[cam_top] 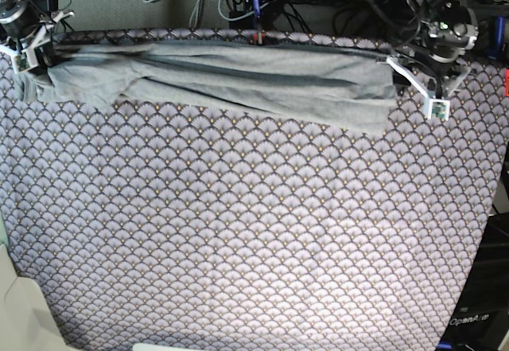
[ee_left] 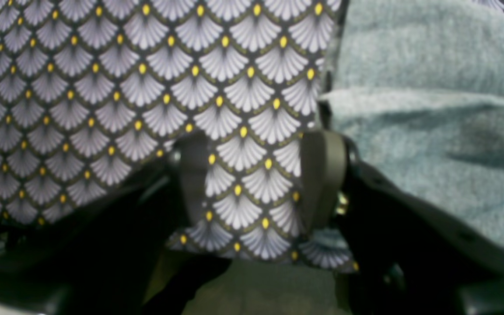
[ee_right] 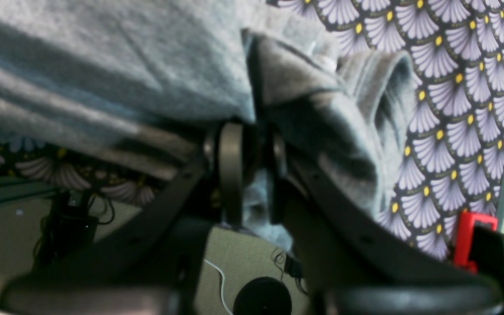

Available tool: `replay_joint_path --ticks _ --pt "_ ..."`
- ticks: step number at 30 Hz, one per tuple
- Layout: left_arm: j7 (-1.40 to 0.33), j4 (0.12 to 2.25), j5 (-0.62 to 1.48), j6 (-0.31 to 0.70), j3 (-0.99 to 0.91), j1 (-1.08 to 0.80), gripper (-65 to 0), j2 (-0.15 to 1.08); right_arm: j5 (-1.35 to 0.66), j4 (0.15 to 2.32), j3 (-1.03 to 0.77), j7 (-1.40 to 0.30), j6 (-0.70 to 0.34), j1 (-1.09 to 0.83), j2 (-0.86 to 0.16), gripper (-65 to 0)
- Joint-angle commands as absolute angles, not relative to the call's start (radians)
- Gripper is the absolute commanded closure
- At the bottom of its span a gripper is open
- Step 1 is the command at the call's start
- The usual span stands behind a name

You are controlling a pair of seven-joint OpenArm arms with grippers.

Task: Fold the T-shirt properly

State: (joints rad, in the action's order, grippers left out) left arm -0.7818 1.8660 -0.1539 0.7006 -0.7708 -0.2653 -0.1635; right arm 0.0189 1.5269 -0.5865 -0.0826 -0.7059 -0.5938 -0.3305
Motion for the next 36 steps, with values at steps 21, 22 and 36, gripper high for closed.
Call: replay_joint_path --ticks 21,22,36 --pt "-0.763 1.882 -0.142 0.698 -0.773 -0.260 -33.2 -0.157 0.008 1.540 -0.691 -0.062 -0.698 -0.599 -0.334 -44.4" --pt "-0.763 1.882 -0.142 0.698 -0.773 -0.260 -33.3 -0.157 0.008 1.544 -0.705 -0.061 -0.698 -0.599 -0.328 -44.6" --pt "-0.769 1.952 -0.140 0.698 -0.771 -0.260 -33.3 -0.157 0.005 1.547 -0.921 -0.059 -0.698 -0.542 -0.297 -44.6"
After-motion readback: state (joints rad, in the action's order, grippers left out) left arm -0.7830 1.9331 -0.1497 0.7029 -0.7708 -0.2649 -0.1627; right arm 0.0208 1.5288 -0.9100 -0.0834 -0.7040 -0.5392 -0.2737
